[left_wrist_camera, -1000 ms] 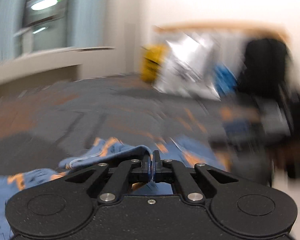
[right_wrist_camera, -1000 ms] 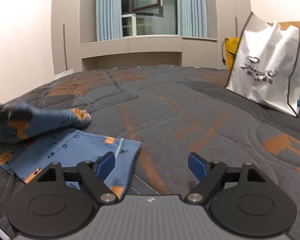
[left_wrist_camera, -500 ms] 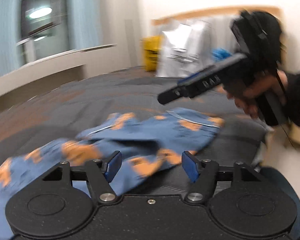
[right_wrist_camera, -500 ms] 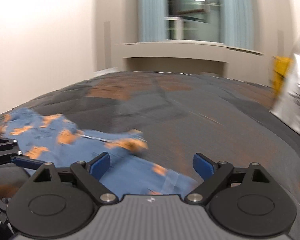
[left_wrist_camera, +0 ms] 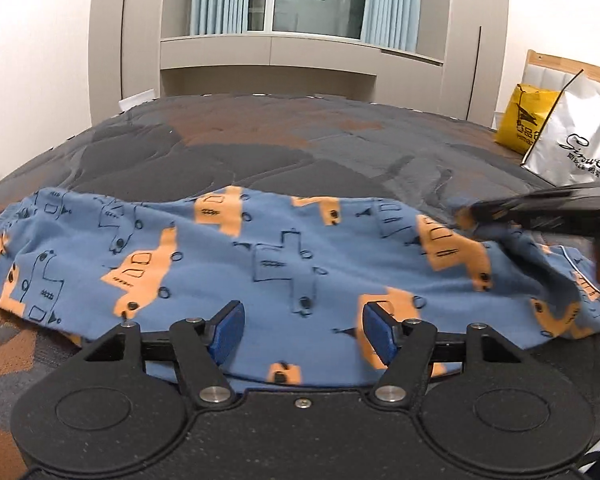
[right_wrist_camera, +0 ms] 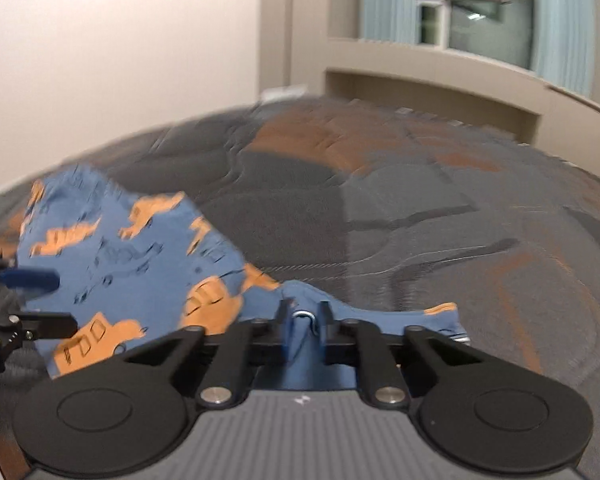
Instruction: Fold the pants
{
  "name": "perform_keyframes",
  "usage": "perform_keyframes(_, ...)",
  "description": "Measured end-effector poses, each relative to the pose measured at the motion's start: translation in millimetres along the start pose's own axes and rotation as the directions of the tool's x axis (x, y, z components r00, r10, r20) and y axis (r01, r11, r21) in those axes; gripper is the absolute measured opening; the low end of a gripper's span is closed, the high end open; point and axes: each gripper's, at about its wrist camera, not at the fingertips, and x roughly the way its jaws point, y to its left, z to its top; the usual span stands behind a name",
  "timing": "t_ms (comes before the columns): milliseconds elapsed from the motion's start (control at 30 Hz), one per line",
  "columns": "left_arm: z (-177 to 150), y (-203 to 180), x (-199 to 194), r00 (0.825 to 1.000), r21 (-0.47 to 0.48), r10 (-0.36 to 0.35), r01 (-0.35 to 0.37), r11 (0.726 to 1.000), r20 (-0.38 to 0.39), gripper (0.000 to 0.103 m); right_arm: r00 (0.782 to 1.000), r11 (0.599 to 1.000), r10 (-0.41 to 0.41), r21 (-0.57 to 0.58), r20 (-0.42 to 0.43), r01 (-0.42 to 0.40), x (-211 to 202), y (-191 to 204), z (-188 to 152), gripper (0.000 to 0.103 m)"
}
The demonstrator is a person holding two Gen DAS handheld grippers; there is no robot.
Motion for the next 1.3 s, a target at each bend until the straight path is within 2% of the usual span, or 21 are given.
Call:
perform_keyframes(67,2,1,2,1.0,-0.001,-0.005,0.005,1.0,0.003,0.068,0.991,0.995,-0.095,0.046,0.094,0.091,-28,-9,-9,0.009)
perform_keyframes(167,5,0,6,1.0,0.011,-0.022,0.022,1.0,0.005,0.068,0.957,0.964,-0.217,0.2,0.195,0.177,-81,-30,-34,0.009)
perform_keyframes(233,10,0,9,0.999,0.028,-0.044,0.043,0.999,0.014,0.068,0.931,0.921,-0.292,0.326,0.219,0.212,-113,-44,-58,0.009)
perform_keyframes(300,19,-3,10,0.997,0.055,-0.07,0.068,0.996,0.027,0.069,0.918,0.883,-0.334,0.411,0.213,0.226,-135,-52,-81,0.009)
perform_keyframes(400,38,-15,14,0.992,0.118,-0.113,0.106,0.987,0.052,0.075,0.917,0.837,-0.361,0.493,0.169,0.239,-152,-56,-114,0.009)
perform_keyframes(467,50,-28,19,0.985,0.178,-0.157,0.142,0.974,0.071,0.082,0.924,0.812,-0.355,0.536,0.142,0.23,-154,-57,-133,0.009)
perform_keyframes(567,63,-49,30,0.978,0.268,-0.195,0.168,0.949,0.075,0.084,0.941,0.794,-0.323,0.57,0.102,0.211,-154,-56,-152,0.014)
perform_keyframes(600,66,-57,36,0.975,0.296,-0.213,0.186,0.937,0.061,0.085,0.94,0.79,-0.323,0.577,0.107,0.206,-156,-56,-158,0.017)
perform_keyframes(633,68,-62,41,0.971,0.316,-0.233,0.207,0.926,0.045,0.088,0.94,0.791,-0.319,0.581,0.122,0.193,-162,-58,-163,0.026)
perform_keyframes(667,70,-67,47,0.967,0.336,-0.255,0.231,0.913,0.027,0.088,0.938,0.789,-0.319,0.586,0.135,0.185,-165,-60,-164,0.037)
perform_keyframes(700,71,-72,53,0.962,0.359,-0.274,0.253,0.898,0.008,0.089,0.932,0.787,-0.335,0.585,0.139,0.195,-167,-61,-164,0.062)
perform_keyframes(733,72,-77,59,0.957,0.385,-0.289,0.271,0.882,-0.012,0.089,0.925,0.79,-0.351,0.575,0.142,0.212,-170,-63,-163,0.064)
perform_keyframes(833,76,-87,78,0.954,0.427,-0.292,0.29,0.856,-0.063,0.086,0.922,0.811,-0.354,0.542,0.155,0.22,-171,-72,-153,0.059)
perform_keyframes(867,76,-89,83,0.954,0.433,-0.289,0.294,0.852,-0.079,0.082,0.922,0.816,-0.353,0.534,0.157,0.221,-170,-74,-151,0.058)
perform_keyframes(967,81,-93,98,0.942,0.447,-0.297,0.335,0.829,-0.155,0.07,0.927,0.821,-0.345,0.527,0.15,0.22,-160,-81,-144,0.046)
perform_keyframes(1100,81,-99,107,0.927,0.462,-0.308,0.375,0.804,-0.216,0.059,0.935,0.827,-0.329,0.518,0.134,0.216,-149,-83,-142,0.016)
perform_keyframes(1200,84,-110,108,0.92,0.497,-0.32,0.391,0.775,-0.226,0.057,0.931,0.828,-0.336,0.517,0.144,0.218,-149,-81,-143,0.011)
perform_keyframes(1300,90,-121,107,0.909,0.513,-0.35,0.416,0.751,-0.224,0.062,0.928,0.828,-0.337,0.519,0.158,0.212,-151,-80,-144,0.01)
